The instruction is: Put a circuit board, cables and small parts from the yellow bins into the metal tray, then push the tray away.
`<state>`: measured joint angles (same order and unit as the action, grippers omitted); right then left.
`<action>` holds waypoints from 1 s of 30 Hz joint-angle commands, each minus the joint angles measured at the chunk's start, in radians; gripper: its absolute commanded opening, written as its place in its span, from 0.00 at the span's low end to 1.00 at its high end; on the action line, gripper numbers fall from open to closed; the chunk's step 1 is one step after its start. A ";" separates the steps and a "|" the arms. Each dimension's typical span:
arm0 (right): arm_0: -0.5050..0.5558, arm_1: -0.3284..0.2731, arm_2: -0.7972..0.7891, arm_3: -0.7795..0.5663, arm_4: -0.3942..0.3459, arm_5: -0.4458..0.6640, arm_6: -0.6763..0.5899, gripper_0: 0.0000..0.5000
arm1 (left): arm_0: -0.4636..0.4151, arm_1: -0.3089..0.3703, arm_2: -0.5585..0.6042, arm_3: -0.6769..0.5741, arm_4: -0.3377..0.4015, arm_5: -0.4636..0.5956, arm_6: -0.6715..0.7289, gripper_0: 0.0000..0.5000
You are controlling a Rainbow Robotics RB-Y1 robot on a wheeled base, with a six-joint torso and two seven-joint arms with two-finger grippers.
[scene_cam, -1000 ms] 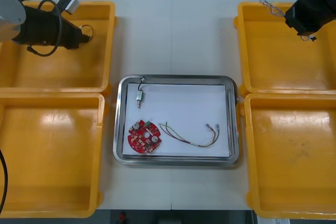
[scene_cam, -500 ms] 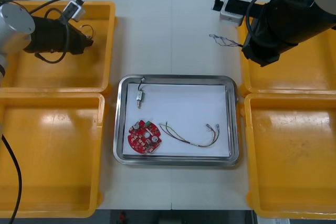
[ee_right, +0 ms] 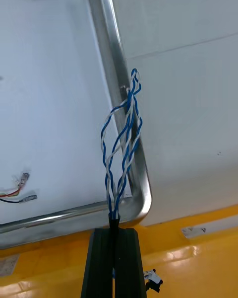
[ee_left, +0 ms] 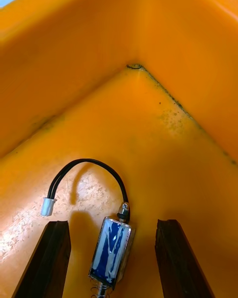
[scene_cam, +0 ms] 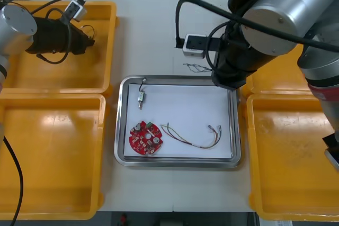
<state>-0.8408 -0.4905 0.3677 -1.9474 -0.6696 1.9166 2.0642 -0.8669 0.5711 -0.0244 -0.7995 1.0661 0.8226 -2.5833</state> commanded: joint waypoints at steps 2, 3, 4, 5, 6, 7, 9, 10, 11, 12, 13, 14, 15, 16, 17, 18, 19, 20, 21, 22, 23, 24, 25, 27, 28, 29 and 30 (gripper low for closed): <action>0.002 0.026 0.100 0.031 0.002 -0.030 -0.026 0.00 | 0.011 -0.010 0.027 -0.012 0.000 -0.017 -0.086 1.00; 0.002 0.027 0.119 0.041 0.004 -0.044 -0.026 0.00 | 0.014 -0.010 0.027 -0.012 -0.003 -0.019 -0.087 1.00; 0.002 0.030 0.134 0.048 0.008 -0.054 -0.026 0.00 | 0.016 -0.010 0.027 -0.012 -0.003 -0.022 -0.090 1.00; 0.002 0.035 0.157 0.061 0.018 -0.071 -0.026 0.00 | 0.016 -0.008 0.027 -0.012 -0.005 -0.022 -0.092 1.00; 0.002 0.040 0.177 0.074 0.027 -0.085 -0.026 0.00 | 0.017 -0.010 0.027 -0.012 -0.011 -0.022 -0.094 1.00; 0.002 0.043 0.186 0.081 0.035 -0.093 -0.027 0.00 | 0.017 -0.010 0.027 -0.012 -0.014 -0.022 -0.094 1.00; 0.002 0.050 0.220 0.105 0.051 -0.123 -0.027 0.00 | 0.019 -0.008 0.027 -0.012 -0.017 -0.022 -0.094 1.00; 0.002 0.052 0.238 0.117 0.061 -0.143 -0.029 0.00 | 0.022 -0.008 0.027 -0.012 -0.017 -0.022 -0.094 1.00; 0.002 0.052 0.246 0.122 0.065 -0.153 -0.032 0.00 | 0.022 -0.010 0.027 -0.012 -0.017 -0.023 -0.094 1.00; 0.002 0.052 0.263 0.136 0.074 -0.176 -0.035 0.00 | 0.026 -0.008 0.027 -0.012 -0.017 -0.023 -0.094 1.00; 0.002 0.052 0.281 0.153 0.082 -0.199 -0.036 0.00 | 0.028 -0.010 0.027 -0.012 -0.015 -0.023 -0.097 1.00; 0.002 0.052 0.286 0.159 0.084 -0.206 -0.038 0.00 | 0.028 -0.010 0.027 -0.012 -0.015 -0.023 -0.098 1.00; 0.002 0.052 0.304 0.180 0.084 -0.226 -0.041 0.00 | 0.029 -0.010 0.027 -0.012 -0.017 -0.023 -0.098 1.00; 0.002 0.052 0.310 0.188 0.084 -0.234 -0.042 0.00 | 0.029 -0.010 0.027 -0.012 -0.015 -0.023 -0.100 1.00; 0.002 0.052 0.318 0.203 0.084 -0.248 -0.044 0.00 | 0.031 -0.010 0.027 -0.012 -0.015 -0.023 -0.100 1.00; 0.002 0.052 0.324 0.216 0.082 -0.257 -0.044 0.00 | 0.031 -0.010 0.026 -0.012 -0.015 -0.023 -0.101 1.00; 0.002 0.052 0.332 0.231 0.079 -0.274 -0.045 0.00 | 0.032 -0.010 0.027 -0.012 -0.015 -0.023 -0.101 1.00; 0.002 0.052 0.332 0.237 0.079 -0.278 -0.045 0.00 | 0.035 -0.010 0.027 -0.012 -0.015 -0.023 -0.103 1.00; 0.002 0.052 0.338 0.249 0.081 -0.288 -0.044 0.00 | 0.035 -0.010 0.027 -0.012 -0.015 -0.023 -0.104 1.00; 0.002 0.052 0.341 0.263 0.081 -0.295 -0.045 0.00 | 0.035 -0.010 0.027 -0.012 -0.015 -0.023 -0.104 1.00; 0.002 0.052 0.343 0.269 0.081 -0.297 -0.044 0.00 | 0.035 -0.010 0.027 -0.012 -0.017 -0.023 -0.106 1.00; 0.002 0.052 0.343 0.275 0.081 -0.297 -0.042 0.00 | 0.037 -0.010 0.026 -0.012 -0.017 -0.023 -0.106 1.00; 0.002 0.052 0.343 0.280 0.081 -0.297 -0.039 0.00 | 0.037 -0.010 0.021 -0.012 -0.015 -0.025 -0.107 0.96; 0.002 0.052 0.343 0.280 0.084 -0.297 -0.036 0.00 | 0.037 -0.010 0.009 -0.012 -0.011 -0.033 -0.107 0.14; 0.002 0.052 0.346 0.280 0.085 -0.297 -0.033 0.00 | 0.037 -0.010 0.003 -0.012 -0.006 -0.036 -0.107 0.00; 0.002 0.052 0.349 0.281 0.087 -0.297 -0.033 0.00 | 0.037 -0.010 0.000 -0.012 -0.003 -0.039 -0.106 0.00; 0.002 0.052 0.352 0.280 0.091 -0.297 -0.030 0.00 | 0.039 -0.010 -0.005 -0.012 0.002 -0.045 -0.106 0.00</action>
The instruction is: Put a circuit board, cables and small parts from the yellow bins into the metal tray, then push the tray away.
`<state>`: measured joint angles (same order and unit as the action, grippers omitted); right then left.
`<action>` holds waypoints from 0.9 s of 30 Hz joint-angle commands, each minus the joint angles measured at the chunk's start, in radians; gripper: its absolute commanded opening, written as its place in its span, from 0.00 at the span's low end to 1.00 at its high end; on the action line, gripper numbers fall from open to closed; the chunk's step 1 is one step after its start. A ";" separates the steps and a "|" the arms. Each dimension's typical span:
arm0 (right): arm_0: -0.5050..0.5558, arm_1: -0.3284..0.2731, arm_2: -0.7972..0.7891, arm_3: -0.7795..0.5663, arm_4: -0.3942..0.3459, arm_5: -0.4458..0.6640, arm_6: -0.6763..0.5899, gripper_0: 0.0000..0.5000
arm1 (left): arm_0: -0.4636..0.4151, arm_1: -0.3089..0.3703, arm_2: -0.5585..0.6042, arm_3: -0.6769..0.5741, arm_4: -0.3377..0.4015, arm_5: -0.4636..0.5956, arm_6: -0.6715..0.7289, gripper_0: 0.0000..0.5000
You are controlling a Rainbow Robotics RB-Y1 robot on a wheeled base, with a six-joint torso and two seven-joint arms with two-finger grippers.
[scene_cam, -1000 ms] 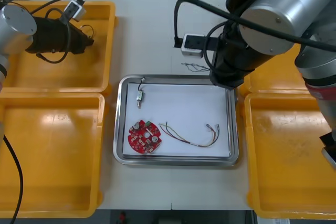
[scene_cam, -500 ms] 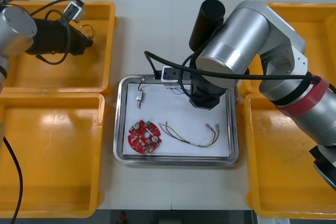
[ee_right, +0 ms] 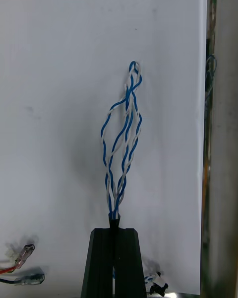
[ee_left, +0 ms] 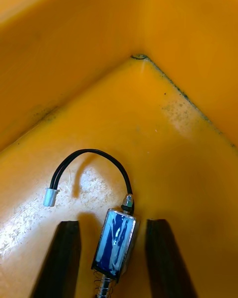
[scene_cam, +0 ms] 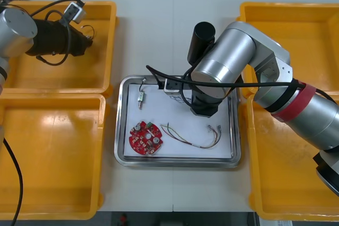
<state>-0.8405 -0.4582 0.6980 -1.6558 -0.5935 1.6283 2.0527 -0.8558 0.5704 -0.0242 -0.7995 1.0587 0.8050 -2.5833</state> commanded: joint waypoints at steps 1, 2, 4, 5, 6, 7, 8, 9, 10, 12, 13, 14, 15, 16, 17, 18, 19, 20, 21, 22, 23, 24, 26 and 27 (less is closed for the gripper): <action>0.001 0.019 0.023 -0.010 0.021 -0.008 -0.017 0.00 | 0.027 -0.009 -0.008 -0.012 0.014 -0.027 -0.106 0.00; 0.001 0.019 0.024 -0.009 0.024 -0.008 -0.017 0.00 | 0.027 -0.009 -0.008 -0.012 0.018 -0.027 -0.106 0.00; 0.001 0.019 0.024 -0.001 0.024 -0.010 -0.016 0.00 | 0.027 -0.009 -0.008 -0.012 0.023 -0.027 -0.103 0.00; 0.001 0.019 0.026 0.004 0.023 -0.011 -0.016 0.00 | 0.027 -0.009 -0.008 -0.012 0.024 -0.027 -0.101 0.00; 0.001 0.019 0.028 0.005 0.021 -0.013 -0.014 0.00 | 0.027 -0.007 -0.008 -0.012 0.024 -0.027 -0.100 0.00; 0.001 0.018 0.028 0.008 0.018 -0.013 -0.016 0.00 | 0.027 -0.007 -0.008 -0.012 0.024 -0.026 -0.098 0.00; 0.001 0.018 0.031 0.008 0.017 -0.011 -0.014 0.00 | 0.029 -0.006 -0.008 -0.012 0.026 -0.024 -0.097 0.00; 0.001 0.016 0.035 0.010 0.015 -0.011 -0.017 0.00 | 0.027 -0.003 -0.008 -0.012 0.026 -0.021 -0.095 0.00; 0.001 0.016 0.038 0.010 0.014 -0.013 -0.019 0.00 | 0.027 -0.001 -0.008 -0.013 0.026 -0.015 -0.093 0.00; 0.003 0.015 0.046 0.010 0.011 -0.011 -0.020 0.00 | 0.027 0.005 -0.008 -0.027 0.023 0.003 -0.084 0.00; 0.001 0.015 0.046 0.010 0.011 -0.011 -0.020 0.00 | 0.027 0.008 -0.008 -0.033 0.020 0.011 -0.081 0.00; 0.003 0.016 0.046 0.010 0.011 -0.011 -0.019 0.03 | 0.027 0.016 -0.008 -0.038 0.017 0.020 -0.075 0.00; 0.003 0.015 0.046 0.010 0.009 -0.011 -0.019 0.22 | 0.027 0.022 -0.008 -0.044 0.009 0.030 -0.066 0.00; 0.003 0.015 0.046 0.008 0.011 -0.011 -0.022 0.40 | 0.027 0.025 -0.008 -0.052 0.006 0.037 -0.047 0.00; 0.003 0.015 0.046 0.008 0.011 -0.011 -0.020 0.51 | 0.027 0.028 -0.008 -0.058 -0.002 0.046 -0.031 0.00; 0.003 0.016 0.046 0.008 0.009 -0.011 -0.022 0.68 | 0.027 0.034 -0.008 -0.072 -0.014 0.065 -0.008 0.00; 0.003 0.015 0.046 0.008 0.009 -0.010 -0.022 0.80 | 0.027 0.037 -0.006 -0.090 -0.033 0.082 0.022 0.00; 0.003 0.015 0.046 0.010 0.009 -0.010 -0.025 0.90 | 0.029 0.042 -0.006 -0.107 -0.054 0.099 0.051 0.00; 0.003 0.015 0.046 0.008 0.009 -0.010 -0.025 0.93 | 0.029 0.043 -0.005 -0.115 -0.063 0.106 0.065 0.00; 0.003 0.013 0.044 0.007 0.009 -0.010 -0.026 0.98 | 0.029 0.046 0.000 -0.132 -0.088 0.125 0.095 0.00; 0.003 0.015 0.041 0.005 0.011 -0.010 -0.028 1.00 | 0.027 0.048 0.006 -0.148 -0.115 0.148 0.124 0.00; 0.003 0.013 0.040 0.004 0.011 -0.010 -0.026 1.00 | 0.029 0.049 0.010 -0.161 -0.131 0.160 0.143 0.00; 0.001 0.015 0.028 -0.007 0.012 -0.005 -0.029 1.00 | 0.029 0.056 0.020 -0.213 -0.198 0.221 0.216 0.00; 0.001 0.015 0.024 -0.012 0.014 -0.005 -0.028 1.00 | 0.029 0.056 0.023 -0.227 -0.215 0.240 0.236 0.00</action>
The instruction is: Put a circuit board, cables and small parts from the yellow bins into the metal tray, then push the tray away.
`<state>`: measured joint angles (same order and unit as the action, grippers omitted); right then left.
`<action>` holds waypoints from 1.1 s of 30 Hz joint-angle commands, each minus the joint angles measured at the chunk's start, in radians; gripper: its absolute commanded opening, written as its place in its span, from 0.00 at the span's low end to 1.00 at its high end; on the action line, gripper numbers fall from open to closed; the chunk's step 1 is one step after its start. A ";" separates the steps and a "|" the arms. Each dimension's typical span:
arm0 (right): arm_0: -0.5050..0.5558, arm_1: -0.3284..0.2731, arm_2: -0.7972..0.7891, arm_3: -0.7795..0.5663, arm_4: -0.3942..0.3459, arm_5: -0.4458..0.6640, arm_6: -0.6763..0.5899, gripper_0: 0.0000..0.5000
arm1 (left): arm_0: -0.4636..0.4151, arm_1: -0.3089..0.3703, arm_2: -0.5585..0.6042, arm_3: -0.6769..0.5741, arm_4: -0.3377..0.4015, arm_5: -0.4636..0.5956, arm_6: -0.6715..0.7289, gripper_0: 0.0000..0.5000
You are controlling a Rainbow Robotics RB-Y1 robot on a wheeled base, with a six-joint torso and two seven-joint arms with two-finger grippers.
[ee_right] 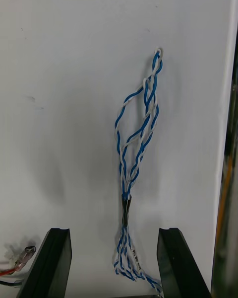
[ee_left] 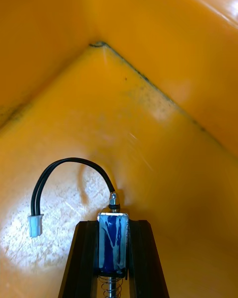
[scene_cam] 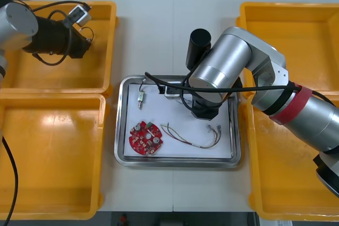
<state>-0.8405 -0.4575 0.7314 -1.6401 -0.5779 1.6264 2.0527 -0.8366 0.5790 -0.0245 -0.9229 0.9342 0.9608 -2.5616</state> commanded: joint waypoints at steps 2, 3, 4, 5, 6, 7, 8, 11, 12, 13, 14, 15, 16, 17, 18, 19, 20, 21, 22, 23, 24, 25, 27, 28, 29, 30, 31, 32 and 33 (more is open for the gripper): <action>0.001 0.014 -0.023 -0.035 0.006 0.001 -0.026 1.00 | 0.021 0.051 0.038 -0.175 -0.153 0.153 0.287 0.00; 0.001 0.014 -0.024 -0.038 0.009 0.001 -0.026 1.00 | 0.025 0.051 0.041 -0.194 -0.167 0.167 0.304 0.00; 0.001 0.014 -0.029 -0.044 0.012 0.001 -0.029 1.00 | 0.039 0.051 0.051 -0.241 -0.196 0.199 0.337 0.00; 0.001 0.014 -0.032 -0.050 0.013 0.001 -0.029 1.00 | 0.050 0.053 0.052 -0.281 -0.221 0.225 0.370 0.00; 0.001 0.013 -0.032 -0.055 0.013 0.001 -0.029 1.00 | 0.054 0.055 0.052 -0.300 -0.232 0.242 0.385 0.00; 0.001 0.014 -0.035 -0.066 0.013 0.004 -0.029 1.00 | 0.062 0.058 0.052 -0.336 -0.248 0.271 0.420 0.00; 0.001 0.014 -0.038 -0.078 0.015 0.012 -0.031 1.00 | 0.067 0.058 0.052 -0.367 -0.259 0.303 0.451 0.00; 0.001 0.014 -0.053 -0.113 0.020 0.043 -0.032 1.00 | 0.073 0.059 0.054 -0.435 -0.284 0.380 0.514 0.00; 0.001 0.014 -0.061 -0.132 0.021 0.061 -0.034 1.00 | 0.074 0.061 0.058 -0.458 -0.285 0.406 0.532 0.00; 0.003 0.014 -0.066 -0.139 0.021 0.072 -0.034 1.00 | 0.074 0.061 0.060 -0.468 -0.285 0.418 0.543 0.00; 0.003 0.014 -0.075 -0.159 0.021 0.095 -0.037 1.00 | 0.077 0.061 0.066 -0.487 -0.288 0.444 0.561 0.00; 0.003 0.014 -0.087 -0.178 0.023 0.125 -0.039 1.00 | 0.080 0.061 0.072 -0.510 -0.290 0.466 0.578 0.00; 0.003 0.014 -0.095 -0.187 0.023 0.141 -0.040 1.00 | 0.082 0.061 0.077 -0.521 -0.291 0.475 0.586 0.00; 0.001 0.014 -0.110 -0.205 0.023 0.176 -0.040 1.00 | 0.087 0.061 0.080 -0.544 -0.294 0.496 0.604 0.00; 0.001 0.014 -0.129 -0.222 0.021 0.211 -0.042 1.00 | 0.093 0.061 0.081 -0.567 -0.299 0.513 0.623 0.00; 0.003 0.013 -0.136 -0.230 0.021 0.228 -0.042 1.00 | 0.097 0.061 0.081 -0.580 -0.302 0.523 0.632 0.00; 0.003 0.014 -0.152 -0.245 0.021 0.267 -0.043 1.00 | 0.103 0.061 0.080 -0.611 -0.316 0.544 0.649 0.00; 0.003 0.014 -0.173 -0.262 0.021 0.293 -0.046 1.00 | 0.110 0.061 0.081 -0.639 -0.333 0.567 0.667 0.00; 0.003 0.014 -0.182 -0.270 0.021 0.293 -0.048 1.00 | 0.113 0.061 0.080 -0.654 -0.341 0.579 0.679 0.00; 0.003 0.014 -0.207 -0.285 0.023 0.293 -0.051 1.00 | 0.116 0.061 0.080 -0.680 -0.351 0.608 0.704 0.00; 0.003 0.014 -0.233 -0.300 0.023 0.293 -0.054 1.00 | 0.117 0.061 0.080 -0.705 -0.357 0.636 0.730 0.00; 0.006 0.014 -0.245 -0.308 0.023 0.293 -0.054 1.00 | 0.117 0.061 0.080 -0.717 -0.357 0.647 0.741 0.00; 0.029 0.014 -0.311 -0.343 0.024 0.293 -0.062 1.00 | 0.117 0.059 0.080 -0.760 -0.357 0.704 0.778 0.00; 0.038 0.014 -0.328 -0.354 0.024 0.293 -0.063 1.00 | 0.117 0.059 0.080 -0.769 -0.359 0.716 0.787 0.00; 0.060 0.013 -0.362 -0.377 0.027 0.293 -0.066 1.00 | 0.119 0.056 0.080 -0.792 -0.360 0.742 0.807 0.00; 0.080 0.008 -0.399 -0.397 0.029 0.293 -0.068 1.00 | 0.119 0.053 0.080 -0.818 -0.365 0.773 0.831 0.00; 0.089 0.005 -0.414 -0.408 0.029 0.293 -0.069 1.00 | 0.119 0.051 0.080 -0.829 -0.368 0.788 0.845 0.00; 0.110 -0.003 -0.443 -0.426 0.033 0.293 -0.074 1.00 | 0.119 0.048 0.080 -0.853 -0.373 0.817 0.870 0.00; 0.130 -0.010 -0.474 -0.448 0.043 0.293 -0.081 1.00 | 0.117 0.047 0.078 -0.880 -0.374 0.845 0.891 0.00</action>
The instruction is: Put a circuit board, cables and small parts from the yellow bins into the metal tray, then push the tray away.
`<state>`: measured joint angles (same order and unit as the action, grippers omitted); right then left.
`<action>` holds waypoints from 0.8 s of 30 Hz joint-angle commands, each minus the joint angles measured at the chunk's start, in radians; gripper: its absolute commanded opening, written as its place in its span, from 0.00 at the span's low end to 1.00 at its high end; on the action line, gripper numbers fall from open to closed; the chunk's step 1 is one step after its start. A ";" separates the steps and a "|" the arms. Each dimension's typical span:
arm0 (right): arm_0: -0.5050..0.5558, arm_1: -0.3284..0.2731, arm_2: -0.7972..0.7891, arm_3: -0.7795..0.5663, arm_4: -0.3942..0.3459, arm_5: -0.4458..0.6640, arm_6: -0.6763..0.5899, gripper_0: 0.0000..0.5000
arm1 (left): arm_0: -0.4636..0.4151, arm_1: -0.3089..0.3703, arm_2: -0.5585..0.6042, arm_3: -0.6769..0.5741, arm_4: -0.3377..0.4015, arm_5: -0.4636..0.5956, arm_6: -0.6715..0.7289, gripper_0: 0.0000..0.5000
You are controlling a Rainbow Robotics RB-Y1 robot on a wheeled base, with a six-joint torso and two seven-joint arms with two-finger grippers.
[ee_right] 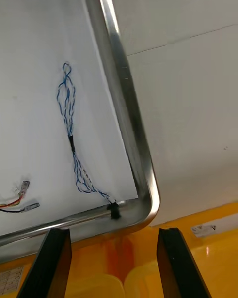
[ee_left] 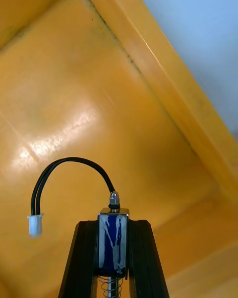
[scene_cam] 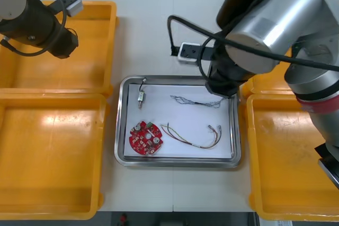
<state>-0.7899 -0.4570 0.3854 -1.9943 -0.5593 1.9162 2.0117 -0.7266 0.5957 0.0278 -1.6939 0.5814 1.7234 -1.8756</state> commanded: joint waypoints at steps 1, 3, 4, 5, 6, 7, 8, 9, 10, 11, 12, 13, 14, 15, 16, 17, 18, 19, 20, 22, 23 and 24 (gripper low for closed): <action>0.090 -0.015 -0.145 -0.103 0.030 0.004 -0.051 1.00 | 0.007 0.027 0.026 -0.122 -0.023 0.093 0.216 0.00; 0.135 -0.028 -0.200 -0.133 0.035 0.004 -0.100 1.00 | 0.007 0.016 0.011 -0.164 -0.034 0.136 0.257 0.00; 0.153 -0.032 -0.224 -0.146 0.032 0.004 -0.126 1.00 | 0.006 0.013 -0.002 -0.185 -0.038 0.154 0.279 0.00; 0.161 -0.035 -0.232 -0.149 0.029 0.004 -0.140 1.00 | 0.006 0.010 -0.008 -0.194 -0.041 0.162 0.289 0.00; 0.178 -0.040 -0.257 -0.159 0.027 0.004 -0.169 1.00 | 0.004 0.006 -0.022 -0.214 -0.044 0.177 0.314 0.00; 0.193 -0.045 -0.275 -0.170 0.027 0.004 -0.196 1.00 | 0.003 0.000 -0.039 -0.234 -0.048 0.190 0.340 0.00; 0.201 -0.048 -0.287 -0.176 0.027 0.004 -0.209 1.00 | 0.003 -0.002 -0.046 -0.242 -0.049 0.194 0.354 0.00; 0.213 -0.051 -0.307 -0.187 0.030 0.004 -0.238 1.00 | -0.001 -0.010 -0.063 -0.259 -0.049 0.197 0.385 0.00; 0.224 -0.054 -0.332 -0.193 0.030 0.004 -0.266 1.00 | -0.004 -0.016 -0.081 -0.273 -0.049 0.197 0.414 0.00; 0.227 -0.054 -0.342 -0.195 0.029 0.004 -0.280 1.00 | -0.005 -0.019 -0.089 -0.279 -0.049 0.197 0.429 0.00; 0.235 -0.055 -0.367 -0.198 0.027 0.004 -0.306 1.00 | -0.010 -0.025 -0.109 -0.290 -0.049 0.197 0.458 0.00; 0.245 -0.058 -0.395 -0.201 0.021 0.004 -0.330 0.93 | -0.017 -0.031 -0.129 -0.300 -0.049 0.197 0.487 0.00; 0.251 -0.062 -0.405 -0.202 0.015 0.004 -0.340 0.90 | -0.020 -0.034 -0.138 -0.305 -0.049 0.197 0.498 0.00; 0.268 -0.066 -0.433 -0.205 0.001 0.004 -0.364 0.90 | -0.028 -0.042 -0.157 -0.311 -0.049 0.197 0.524 0.00; 0.290 -0.072 -0.464 -0.215 -0.013 0.004 -0.393 0.90 | -0.033 -0.051 -0.175 -0.320 -0.049 0.197 0.550 0.00; 0.302 -0.078 -0.479 -0.219 -0.021 0.004 -0.410 0.90 | -0.034 -0.056 -0.184 -0.326 -0.049 0.197 0.566 0.00; 0.322 -0.088 -0.502 -0.225 -0.031 0.004 -0.433 0.90 | -0.033 -0.062 -0.198 -0.336 -0.048 0.197 0.587 0.00; 0.344 -0.100 -0.523 -0.235 -0.044 0.004 -0.456 0.90 | -0.033 -0.068 -0.216 -0.342 -0.046 0.197 0.615 0.00; 0.365 -0.109 -0.545 -0.242 -0.053 0.004 -0.479 0.90 | -0.033 -0.074 -0.236 -0.346 -0.044 0.197 0.641 0.00; 0.390 -0.120 -0.569 -0.251 -0.059 0.004 -0.507 0.90 | -0.039 -0.083 -0.267 -0.349 -0.044 0.197 0.676 0.01; 0.402 -0.123 -0.582 -0.256 -0.060 0.004 -0.527 0.91 | -0.044 -0.089 -0.289 -0.351 -0.044 0.197 0.698 0.00; 0.409 -0.123 -0.589 -0.258 -0.062 0.004 -0.536 0.94 | -0.045 -0.093 -0.299 -0.352 -0.044 0.197 0.710 0.00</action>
<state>-0.4240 -0.5362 -0.1538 -2.2092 -0.6096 1.9168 1.5448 -0.7277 0.5339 -0.2190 -2.0078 0.5429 1.9124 -1.2205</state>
